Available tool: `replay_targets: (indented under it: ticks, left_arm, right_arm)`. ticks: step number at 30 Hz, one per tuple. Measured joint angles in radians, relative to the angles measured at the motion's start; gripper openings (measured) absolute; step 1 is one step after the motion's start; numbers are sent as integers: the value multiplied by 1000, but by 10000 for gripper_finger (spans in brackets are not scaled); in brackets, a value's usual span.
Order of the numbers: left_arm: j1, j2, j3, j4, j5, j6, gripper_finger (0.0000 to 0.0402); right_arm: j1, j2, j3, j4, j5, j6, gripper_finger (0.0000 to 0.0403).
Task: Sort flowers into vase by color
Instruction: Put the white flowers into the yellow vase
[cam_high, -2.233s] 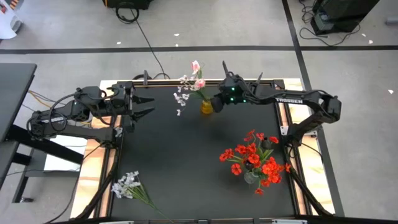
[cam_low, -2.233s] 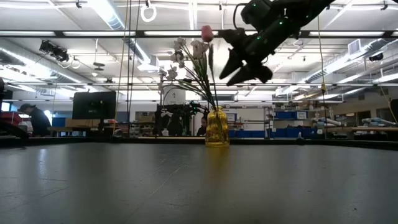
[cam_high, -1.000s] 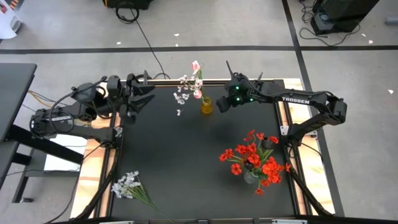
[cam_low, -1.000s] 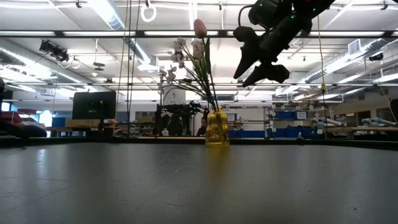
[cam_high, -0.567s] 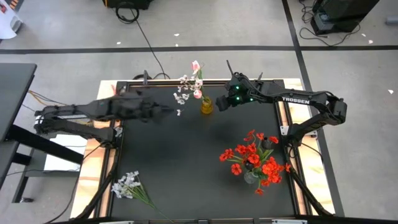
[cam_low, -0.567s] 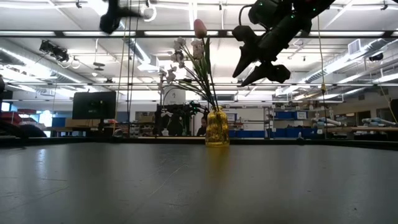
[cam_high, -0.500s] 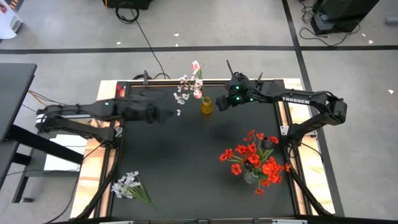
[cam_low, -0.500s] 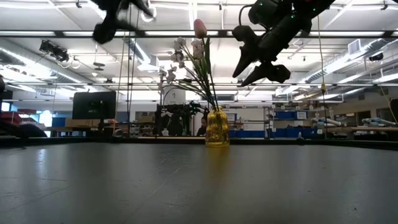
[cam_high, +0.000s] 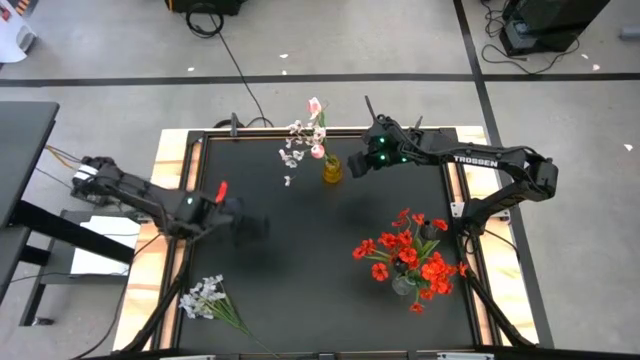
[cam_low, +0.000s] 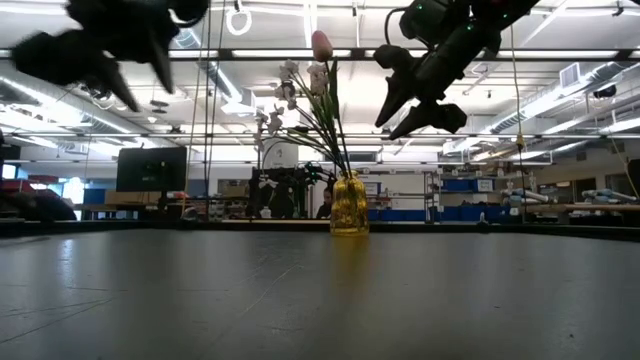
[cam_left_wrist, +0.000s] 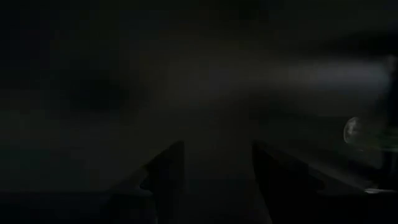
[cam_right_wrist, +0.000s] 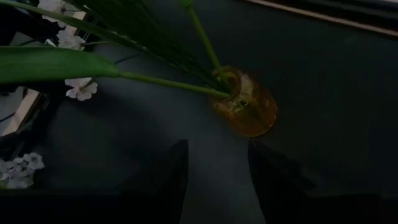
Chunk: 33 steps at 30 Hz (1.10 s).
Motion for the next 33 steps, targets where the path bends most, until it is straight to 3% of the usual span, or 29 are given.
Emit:
replay_targets:
  ticks: [6,11,14,20,22,28,33]
  left_arm:
    - [-200,64,0,-15,24,-311,192]
    - [-284,131,0,-9,172,-296,192]
    - [-316,151,0,30,180,-75,192]
    - [-364,183,0,149,179,634,192]
    - [-389,202,0,172,180,807,192]
    - [-477,286,0,171,213,1072,192]
    - [-531,330,0,183,224,1132,192]
  right_arm:
    - [-3,0,0,2,8,-32,174]
    - [-16,0,0,9,7,-45,174]
    - [-27,0,0,12,0,-59,174]
    - [-53,0,0,12,-44,-74,174]
    - [-60,0,0,12,-69,-73,174]
    - [-59,0,0,4,-81,-72,174]
    - [-60,0,0,4,-79,-68,174]
